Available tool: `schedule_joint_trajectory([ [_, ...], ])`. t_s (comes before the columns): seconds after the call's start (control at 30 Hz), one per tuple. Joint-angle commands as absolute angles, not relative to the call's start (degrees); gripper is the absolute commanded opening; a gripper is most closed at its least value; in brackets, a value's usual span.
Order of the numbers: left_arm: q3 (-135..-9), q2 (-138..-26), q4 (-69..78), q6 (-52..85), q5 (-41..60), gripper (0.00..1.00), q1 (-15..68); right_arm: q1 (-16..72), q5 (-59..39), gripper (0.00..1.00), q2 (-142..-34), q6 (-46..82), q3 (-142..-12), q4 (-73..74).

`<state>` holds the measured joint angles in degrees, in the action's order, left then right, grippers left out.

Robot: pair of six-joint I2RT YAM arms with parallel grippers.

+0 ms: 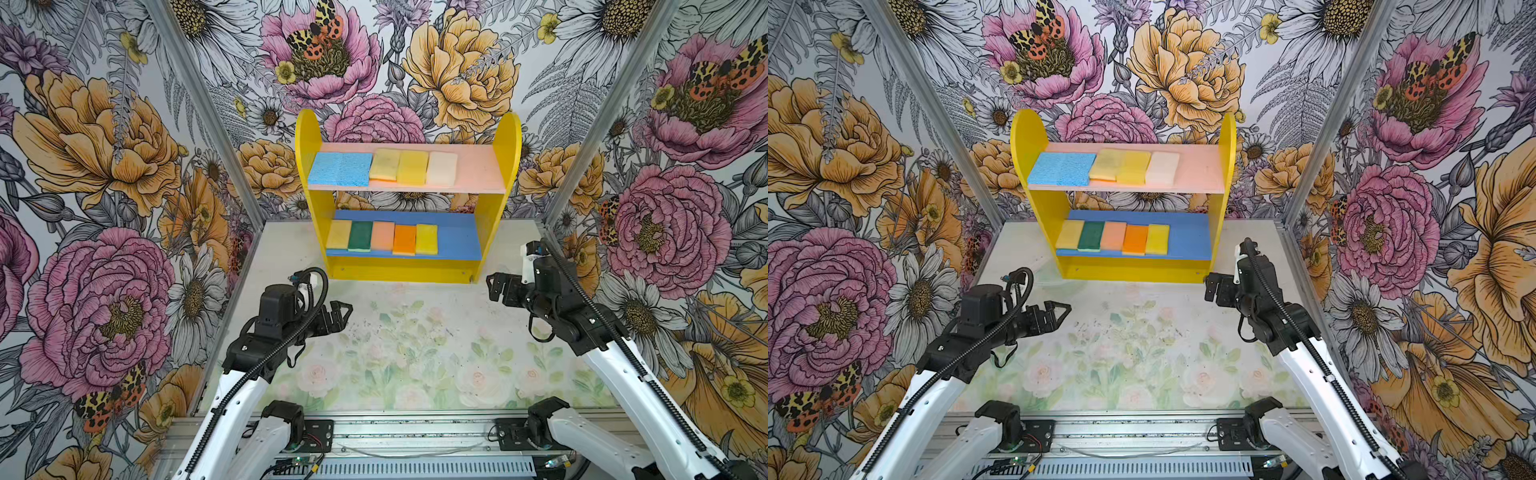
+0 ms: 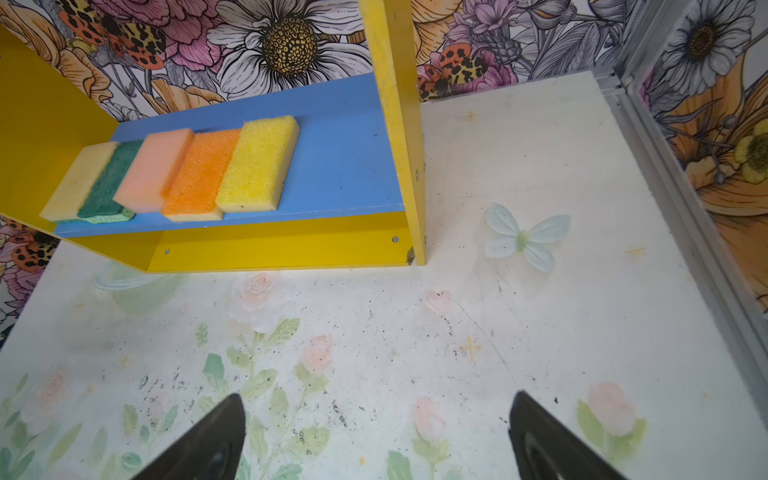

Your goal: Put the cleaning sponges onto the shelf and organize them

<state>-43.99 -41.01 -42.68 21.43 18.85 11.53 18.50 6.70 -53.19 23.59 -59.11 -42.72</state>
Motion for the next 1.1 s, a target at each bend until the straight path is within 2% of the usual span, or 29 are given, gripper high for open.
schedule_joint_trajectory([
  [0.0, -41.7, -37.8, -35.7, 20.2, 15.3, 0.99, 10.9, 18.0, 14.3, 0.99, -51.9, 17.5, -55.9, -33.7],
  [0.17, -40.8, -34.8, -27.9, 21.4, 4.8, 0.99, 11.1, 15.1, 19.7, 0.99, -52.7, 11.1, -47.7, -17.5],
  [0.33, -38.2, -36.6, -18.5, 17.7, -1.5, 0.99, 10.1, 8.1, 10.8, 0.99, -57.3, 5.7, -36.8, 4.7],
  [0.43, -35.7, -40.5, -12.8, 16.1, -0.8, 0.99, 7.2, 3.8, 4.2, 0.99, -62.6, 5.7, -31.9, 15.4],
  [0.67, -31.6, -52.0, 2.5, 12.6, 0.7, 0.99, 0.8, -1.2, -0.2, 0.99, -73.2, 4.9, -27.0, 30.4],
  [0.87, -27.1, -58.6, 13.2, 10.1, 4.9, 0.99, -6.6, -2.3, -1.3, 1.00, -76.9, 4.0, -26.1, 34.3],
  [1.07, -24.5, -66.9, 23.7, 4.0, 7.0, 0.99, -7.7, -2.2, -1.9, 0.99, -80.1, 3.7, -25.3, 38.4],
])
